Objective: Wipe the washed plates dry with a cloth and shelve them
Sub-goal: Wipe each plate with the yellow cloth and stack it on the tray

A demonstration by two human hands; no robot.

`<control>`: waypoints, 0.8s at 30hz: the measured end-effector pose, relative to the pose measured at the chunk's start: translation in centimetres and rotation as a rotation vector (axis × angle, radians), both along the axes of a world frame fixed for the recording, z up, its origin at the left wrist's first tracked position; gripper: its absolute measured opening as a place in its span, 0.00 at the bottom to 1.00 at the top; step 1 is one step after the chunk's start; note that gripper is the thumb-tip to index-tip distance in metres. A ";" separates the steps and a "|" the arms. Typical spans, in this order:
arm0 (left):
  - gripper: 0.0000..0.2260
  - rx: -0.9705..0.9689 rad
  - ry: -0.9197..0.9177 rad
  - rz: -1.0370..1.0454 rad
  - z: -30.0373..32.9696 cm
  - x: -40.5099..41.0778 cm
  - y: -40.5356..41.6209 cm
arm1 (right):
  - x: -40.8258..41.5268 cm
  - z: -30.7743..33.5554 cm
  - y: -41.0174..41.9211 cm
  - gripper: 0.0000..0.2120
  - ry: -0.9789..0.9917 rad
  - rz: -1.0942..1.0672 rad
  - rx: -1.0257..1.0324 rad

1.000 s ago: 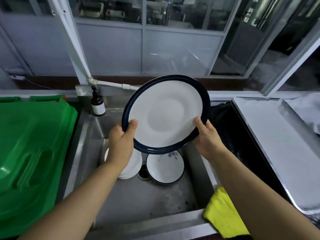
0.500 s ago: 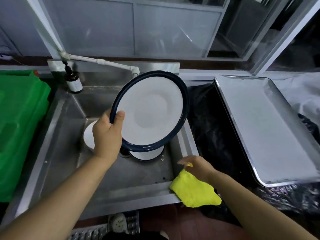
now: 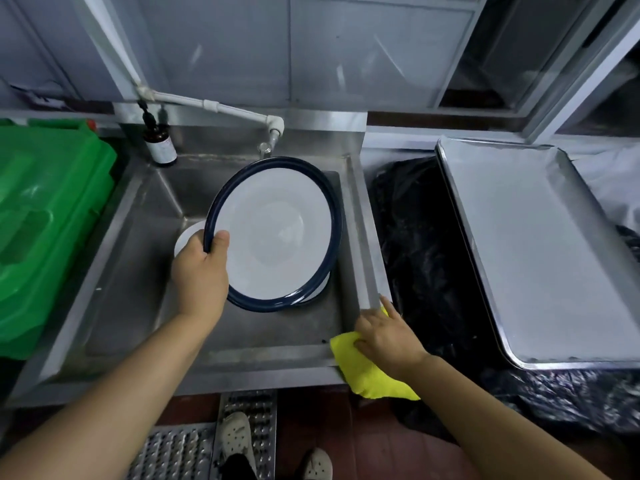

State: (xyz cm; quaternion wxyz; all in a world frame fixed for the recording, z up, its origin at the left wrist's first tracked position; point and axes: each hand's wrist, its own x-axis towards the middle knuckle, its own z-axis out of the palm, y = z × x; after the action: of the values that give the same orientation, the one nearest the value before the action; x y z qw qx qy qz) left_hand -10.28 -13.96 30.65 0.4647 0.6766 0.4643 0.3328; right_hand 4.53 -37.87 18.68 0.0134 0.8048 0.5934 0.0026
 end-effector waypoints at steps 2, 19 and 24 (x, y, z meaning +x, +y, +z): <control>0.14 -0.010 -0.017 0.021 0.6 -0.5 0.1 | 0.3 2.3 -0.3 0.08 0.071 -0.032 0.071; 0.19 -0.040 -0.130 0.043 8.5 -1.5 6.5 | -4.7 21.0 21.6 0.18 0.193 -0.373 0.448; 0.18 -0.097 -0.232 0.001 10.0 -2.4 9.9 | -4.2 20.5 22.9 0.35 0.026 -0.305 0.448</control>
State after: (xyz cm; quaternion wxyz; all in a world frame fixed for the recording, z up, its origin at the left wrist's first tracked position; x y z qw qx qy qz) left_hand -12.70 -4.05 40.67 0.5470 0.6103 0.4233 0.3862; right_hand 0.35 -14.96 39.23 -0.1721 0.8678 0.4500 0.1214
